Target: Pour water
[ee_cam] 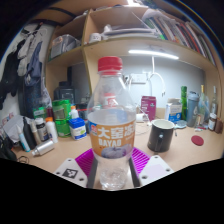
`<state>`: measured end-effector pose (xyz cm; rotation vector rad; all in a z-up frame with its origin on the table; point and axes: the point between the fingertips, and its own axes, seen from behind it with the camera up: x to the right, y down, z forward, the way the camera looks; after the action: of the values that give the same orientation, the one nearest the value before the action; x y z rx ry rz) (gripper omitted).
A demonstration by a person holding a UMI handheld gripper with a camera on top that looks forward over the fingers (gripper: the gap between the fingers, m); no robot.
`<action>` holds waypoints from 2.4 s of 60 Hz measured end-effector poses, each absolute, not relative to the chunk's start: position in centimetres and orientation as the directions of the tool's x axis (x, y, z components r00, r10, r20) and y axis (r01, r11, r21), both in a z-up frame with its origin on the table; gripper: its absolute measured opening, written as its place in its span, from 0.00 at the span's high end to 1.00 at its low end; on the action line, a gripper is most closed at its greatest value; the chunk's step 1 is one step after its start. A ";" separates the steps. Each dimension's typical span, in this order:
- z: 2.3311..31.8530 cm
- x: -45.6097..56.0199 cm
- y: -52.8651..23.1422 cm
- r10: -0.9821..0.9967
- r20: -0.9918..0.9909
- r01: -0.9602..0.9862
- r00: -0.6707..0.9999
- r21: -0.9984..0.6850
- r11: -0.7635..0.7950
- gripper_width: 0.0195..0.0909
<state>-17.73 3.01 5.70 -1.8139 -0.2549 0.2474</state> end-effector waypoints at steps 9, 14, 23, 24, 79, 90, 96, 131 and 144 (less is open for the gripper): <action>6.0 -16.9 4.0 0.251 -0.006 0.047 0.968 -0.978 -0.204 0.60; 5.7 -17.3 4.2 0.260 -0.023 0.036 0.965 -0.975 -0.219 0.64; 5.6 -17.6 5.2 0.285 -0.093 0.005 0.954 -0.947 -0.323 0.73; 5.7 -17.7 5.3 0.288 -0.108 -0.006 0.952 -0.942 -0.335 0.75; 18.8 -19.2 14.5 -0.405 -0.753 -0.570 -0.519 0.658 -0.492 0.76; 20.4 -17.7 15.8 -0.388 -0.690 -0.524 -0.611 0.720 -0.456 0.75; 20.6 -17.9 15.8 -0.383 -0.729 -0.543 -0.568 0.681 -0.492 0.76; 27.5 11.7 20.5 0.191 -0.255 -0.245 0.948 -0.967 -0.072 0.75; 13.6 21.7 22.6 -0.004 0.011 0.010 1.000 -0.983 -0.182 0.74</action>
<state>21.70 22.56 13.57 -1.7543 -0.0047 -0.0121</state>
